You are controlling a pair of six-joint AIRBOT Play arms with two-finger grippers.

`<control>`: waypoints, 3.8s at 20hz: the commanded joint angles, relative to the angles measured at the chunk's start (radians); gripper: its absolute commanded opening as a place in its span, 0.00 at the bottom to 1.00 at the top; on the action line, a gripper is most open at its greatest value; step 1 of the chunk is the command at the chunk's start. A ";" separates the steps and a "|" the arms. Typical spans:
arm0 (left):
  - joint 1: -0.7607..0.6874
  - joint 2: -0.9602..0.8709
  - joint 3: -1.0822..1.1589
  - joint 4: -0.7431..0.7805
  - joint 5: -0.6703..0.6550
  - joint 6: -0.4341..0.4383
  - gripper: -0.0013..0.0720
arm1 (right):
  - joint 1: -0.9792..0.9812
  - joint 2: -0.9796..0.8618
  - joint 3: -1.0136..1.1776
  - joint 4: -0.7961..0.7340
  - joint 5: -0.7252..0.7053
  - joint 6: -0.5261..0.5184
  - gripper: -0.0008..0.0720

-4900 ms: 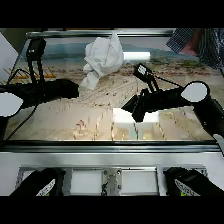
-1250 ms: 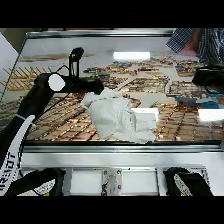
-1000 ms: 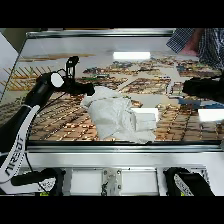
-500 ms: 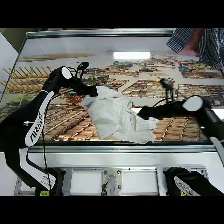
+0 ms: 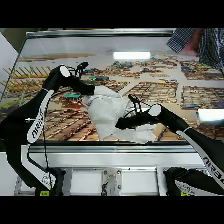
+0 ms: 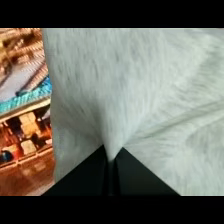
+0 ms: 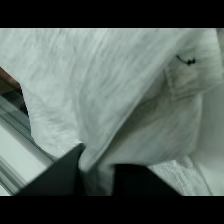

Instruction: Fold the clothes and pants, and hang the long-sleeved shirts on hangers.

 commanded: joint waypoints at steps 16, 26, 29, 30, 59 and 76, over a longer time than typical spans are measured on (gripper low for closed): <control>0.032 0.891 0.398 0.006 0.140 -0.002 0.03 | -0.284 0.306 1.199 -0.472 0.352 0.115 0.03; 0.018 0.743 0.062 0.000 0.272 -0.068 0.03 | -0.284 0.124 1.198 -0.581 0.342 0.209 0.03; 0.018 0.602 0.105 0.000 0.276 -0.069 0.03 | -0.284 0.067 1.198 -0.708 0.349 0.209 0.03; 0.017 0.575 0.119 0.001 0.275 -0.069 0.03 | -0.283 0.067 1.188 -0.741 0.353 0.208 0.03; -0.268 0.841 -0.841 0.191 0.248 -0.332 0.94 | 0.152 0.257 -0.009 -0.813 0.459 0.797 0.71; -0.336 0.684 -0.675 0.188 0.261 -0.338 0.94 | 0.241 0.164 -0.082 -0.989 0.356 0.946 0.70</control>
